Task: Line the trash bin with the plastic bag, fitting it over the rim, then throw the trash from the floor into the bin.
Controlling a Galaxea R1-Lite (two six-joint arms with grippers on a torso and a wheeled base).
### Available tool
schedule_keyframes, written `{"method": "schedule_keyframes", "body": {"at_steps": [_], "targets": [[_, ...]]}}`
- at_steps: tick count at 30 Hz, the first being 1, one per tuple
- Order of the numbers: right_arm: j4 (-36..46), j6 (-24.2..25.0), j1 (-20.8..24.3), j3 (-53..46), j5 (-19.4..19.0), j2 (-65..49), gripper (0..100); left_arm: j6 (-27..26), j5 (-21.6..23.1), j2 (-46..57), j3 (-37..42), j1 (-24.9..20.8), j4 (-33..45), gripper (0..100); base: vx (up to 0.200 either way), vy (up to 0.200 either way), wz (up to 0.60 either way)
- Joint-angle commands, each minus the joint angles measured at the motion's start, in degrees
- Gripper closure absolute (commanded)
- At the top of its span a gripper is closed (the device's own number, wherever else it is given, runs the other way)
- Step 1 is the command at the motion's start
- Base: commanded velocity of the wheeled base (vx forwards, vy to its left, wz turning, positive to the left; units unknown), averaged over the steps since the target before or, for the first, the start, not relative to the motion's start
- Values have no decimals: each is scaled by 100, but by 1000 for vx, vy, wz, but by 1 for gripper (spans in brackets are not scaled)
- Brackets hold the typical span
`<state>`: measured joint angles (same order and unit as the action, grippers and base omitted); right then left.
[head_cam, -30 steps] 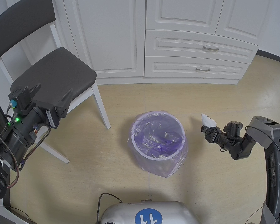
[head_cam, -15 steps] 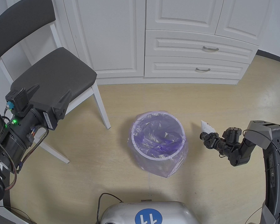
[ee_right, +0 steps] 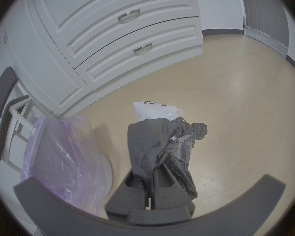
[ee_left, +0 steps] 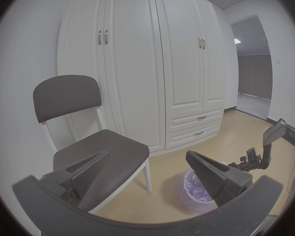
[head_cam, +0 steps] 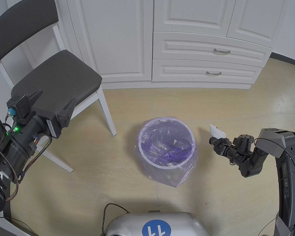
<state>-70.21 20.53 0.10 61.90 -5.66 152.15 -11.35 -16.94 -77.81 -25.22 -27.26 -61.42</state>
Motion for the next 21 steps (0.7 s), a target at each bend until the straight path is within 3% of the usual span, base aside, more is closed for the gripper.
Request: {"method": "schedule_keyframes", "body": {"at_steps": [1,2,3,6,16,21], "targets": [[-37,-163,8,-144,161,43,100,-8,7,-32,17,-8,-2,0,0,0,0],[-37,-181,8,-152,170,43,100,-8,7,-32,17,-8,-11,0,0,0,0],[-55,-673,-89,-223,320,-19,100,-8,7,-32,26,-16,-11,0,0,0,0],[-230,-1139,-159,-521,363,-388,100,-8,-2,-6,26,-60,-2,0,0,0,0],[-204,-1526,-194,-1594,355,-2453,100,-43,-11,38,26,-113,-2,0,0,0,0],[420,-1631,-124,-2033,346,-3745,100,-43,-19,47,26,-113,-2,0,0,0,0]]}}
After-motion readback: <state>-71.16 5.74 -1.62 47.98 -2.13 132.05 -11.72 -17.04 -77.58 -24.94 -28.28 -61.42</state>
